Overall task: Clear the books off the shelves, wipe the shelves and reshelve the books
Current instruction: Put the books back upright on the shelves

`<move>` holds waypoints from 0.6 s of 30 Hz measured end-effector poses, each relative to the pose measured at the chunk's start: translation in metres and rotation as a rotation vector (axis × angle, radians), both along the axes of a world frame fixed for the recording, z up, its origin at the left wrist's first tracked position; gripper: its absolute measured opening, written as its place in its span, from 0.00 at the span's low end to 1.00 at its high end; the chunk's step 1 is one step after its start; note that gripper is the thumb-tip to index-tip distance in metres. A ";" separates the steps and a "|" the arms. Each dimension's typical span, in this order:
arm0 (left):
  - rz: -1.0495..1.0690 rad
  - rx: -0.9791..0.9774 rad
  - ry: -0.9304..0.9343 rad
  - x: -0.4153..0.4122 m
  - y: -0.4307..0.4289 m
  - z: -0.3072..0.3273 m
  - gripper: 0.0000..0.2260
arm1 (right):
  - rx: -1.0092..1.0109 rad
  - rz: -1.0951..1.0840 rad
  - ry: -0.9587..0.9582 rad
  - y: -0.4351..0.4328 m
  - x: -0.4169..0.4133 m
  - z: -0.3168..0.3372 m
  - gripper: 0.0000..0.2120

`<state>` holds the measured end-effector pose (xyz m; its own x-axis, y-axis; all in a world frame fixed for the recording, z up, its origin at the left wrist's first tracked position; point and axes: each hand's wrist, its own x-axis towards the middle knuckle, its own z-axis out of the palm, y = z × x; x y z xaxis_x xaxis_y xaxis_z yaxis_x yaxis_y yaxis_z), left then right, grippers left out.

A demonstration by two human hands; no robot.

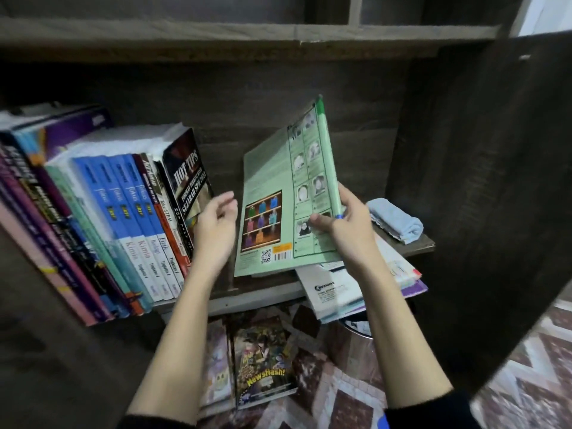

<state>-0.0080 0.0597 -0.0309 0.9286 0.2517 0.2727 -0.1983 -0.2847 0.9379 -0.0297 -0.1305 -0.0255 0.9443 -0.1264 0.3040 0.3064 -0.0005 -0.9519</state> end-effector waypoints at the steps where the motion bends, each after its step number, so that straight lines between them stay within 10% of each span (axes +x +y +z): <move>1: 0.001 0.026 -0.060 0.000 0.004 0.016 0.14 | -0.020 0.001 -0.038 0.011 0.000 0.000 0.24; 11: 0.046 0.265 -0.285 -0.002 0.023 0.110 0.40 | -0.477 -0.167 -0.450 0.119 -0.012 -0.038 0.35; 18: 0.239 0.607 -0.363 -0.022 0.052 0.099 0.24 | -0.578 -0.144 -0.508 0.150 -0.003 -0.076 0.38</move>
